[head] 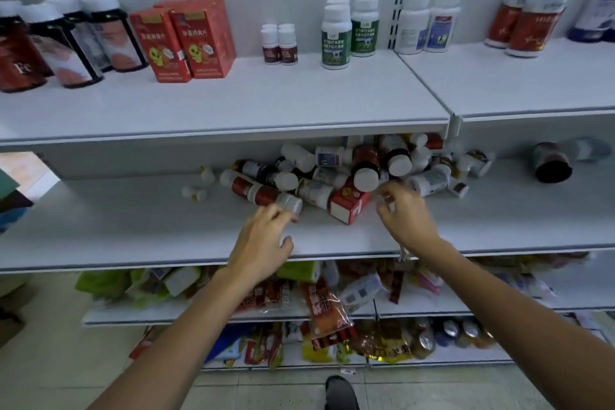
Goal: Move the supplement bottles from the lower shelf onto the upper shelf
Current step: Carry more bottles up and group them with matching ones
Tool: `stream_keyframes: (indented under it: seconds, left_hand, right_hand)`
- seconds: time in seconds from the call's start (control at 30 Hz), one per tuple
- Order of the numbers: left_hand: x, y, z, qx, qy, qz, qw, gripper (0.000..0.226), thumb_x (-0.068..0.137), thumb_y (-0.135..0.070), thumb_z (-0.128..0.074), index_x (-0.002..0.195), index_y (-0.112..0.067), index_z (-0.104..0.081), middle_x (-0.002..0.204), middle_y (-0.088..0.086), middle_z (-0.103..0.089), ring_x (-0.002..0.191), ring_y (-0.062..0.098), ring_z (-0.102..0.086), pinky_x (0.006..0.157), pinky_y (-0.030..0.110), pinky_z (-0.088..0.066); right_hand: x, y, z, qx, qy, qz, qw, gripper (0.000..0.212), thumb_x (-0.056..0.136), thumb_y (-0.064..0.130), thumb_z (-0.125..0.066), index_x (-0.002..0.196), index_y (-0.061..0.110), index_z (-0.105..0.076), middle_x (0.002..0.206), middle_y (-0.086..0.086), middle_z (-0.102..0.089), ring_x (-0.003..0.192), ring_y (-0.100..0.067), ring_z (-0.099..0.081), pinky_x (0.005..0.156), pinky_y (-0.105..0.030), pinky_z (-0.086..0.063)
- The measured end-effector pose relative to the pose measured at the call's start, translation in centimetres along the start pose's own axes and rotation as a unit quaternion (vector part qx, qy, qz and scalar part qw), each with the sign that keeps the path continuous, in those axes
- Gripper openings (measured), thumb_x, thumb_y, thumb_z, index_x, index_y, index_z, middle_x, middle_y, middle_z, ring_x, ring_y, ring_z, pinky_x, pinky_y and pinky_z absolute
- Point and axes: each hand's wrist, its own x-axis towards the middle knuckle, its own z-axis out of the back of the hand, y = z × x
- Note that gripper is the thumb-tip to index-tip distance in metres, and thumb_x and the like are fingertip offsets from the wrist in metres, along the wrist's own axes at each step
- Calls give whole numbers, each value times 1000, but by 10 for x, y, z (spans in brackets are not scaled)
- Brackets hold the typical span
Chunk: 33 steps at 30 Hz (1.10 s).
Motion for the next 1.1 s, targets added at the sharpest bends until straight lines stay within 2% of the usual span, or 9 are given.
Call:
stream_keyframes:
  seconds: [0.23, 0.3, 0.37, 0.53, 0.7, 0.83, 0.9, 0.97, 1.1]
  left_hand:
    - [52, 45, -39, 20, -31, 2, 999, 44, 67, 4, -68, 110, -2, -62, 110, 18, -62, 102, 37, -56, 84, 40, -45]
    - [64, 57, -52, 49, -23, 1, 999, 50, 61, 6, -72, 109, 0, -61, 107, 20, -63, 97, 39, -58, 80, 42, -47]
    - [74, 69, -64, 86, -6, -11, 996, 59, 54, 4, -77, 110, 0, -59, 107, 20, -63, 96, 41, -59, 78, 44, -49]
    - [95, 89, -80, 134, 19, 4, 991, 71, 69, -7, -74, 134, -5, -46, 133, 17, -49, 123, 41, -43, 102, 50, -34]
    - [106, 86, -80, 189, 63, 54, 978, 66, 82, -31, -66, 140, -20, -36, 135, 15, -39, 125, 38, -33, 106, 47, -28]
    - [93, 76, -66, 71, 19, 58, 996, 60, 78, -33, -72, 129, -11, -49, 125, 17, -47, 111, 37, -49, 83, 44, -47]
    - [82, 69, -55, 10, -19, 76, 997, 60, 77, -34, -74, 125, -6, -51, 124, 18, -49, 104, 36, -55, 77, 43, -50]
    - [74, 59, -45, -20, -51, 83, 995, 60, 75, -35, -75, 122, -5, -52, 122, 17, -51, 102, 34, -57, 77, 39, -48]
    - [49, 42, -25, -99, -79, 85, 988, 50, 73, -31, -74, 114, -8, -56, 111, 12, -55, 97, 26, -56, 75, 26, -40]
  right_hand:
    - [55, -24, -35, -29, -35, 25, 999, 62, 72, -11, -54, 131, 7, -50, 137, -16, -47, 118, -39, -43, 77, -38, -41]
    - [67, -33, -46, -47, 9, 36, 998, 75, 72, -8, -57, 140, 16, -40, 150, -7, -32, 132, -33, -31, 90, -35, -35]
    - [79, -41, -53, -65, 56, 64, 994, 82, 73, -5, -60, 145, 20, -31, 156, -5, -20, 140, -30, -20, 107, -45, -29]
    - [97, -52, -56, -127, 75, 117, 982, 76, 75, -2, -62, 143, 18, -36, 154, -8, -23, 143, -32, -15, 114, -49, -18]
    - [103, -52, -50, -164, 94, 127, 974, 77, 75, 6, -68, 143, 23, -36, 152, -5, -25, 140, -31, -18, 110, -50, -23]
    - [105, -50, -37, -80, 35, 162, 983, 71, 66, 22, -80, 130, 14, -50, 129, -11, -56, 121, -35, -50, 96, -57, -42]
    - [99, -35, -27, -9, -9, 129, 992, 65, 67, 23, -80, 125, 9, -54, 120, -13, -61, 113, -32, -55, 95, -49, -45]
    - [89, -14, -17, 78, -35, 70, 994, 57, 71, 19, -79, 121, 6, -55, 114, -11, -62, 106, -25, -56, 90, -31, -43]
    - [60, 20, -3, 227, -4, -34, 973, 41, 80, 22, -72, 116, 15, -54, 98, 4, -57, 88, -9, -52, 68, -16, -41]
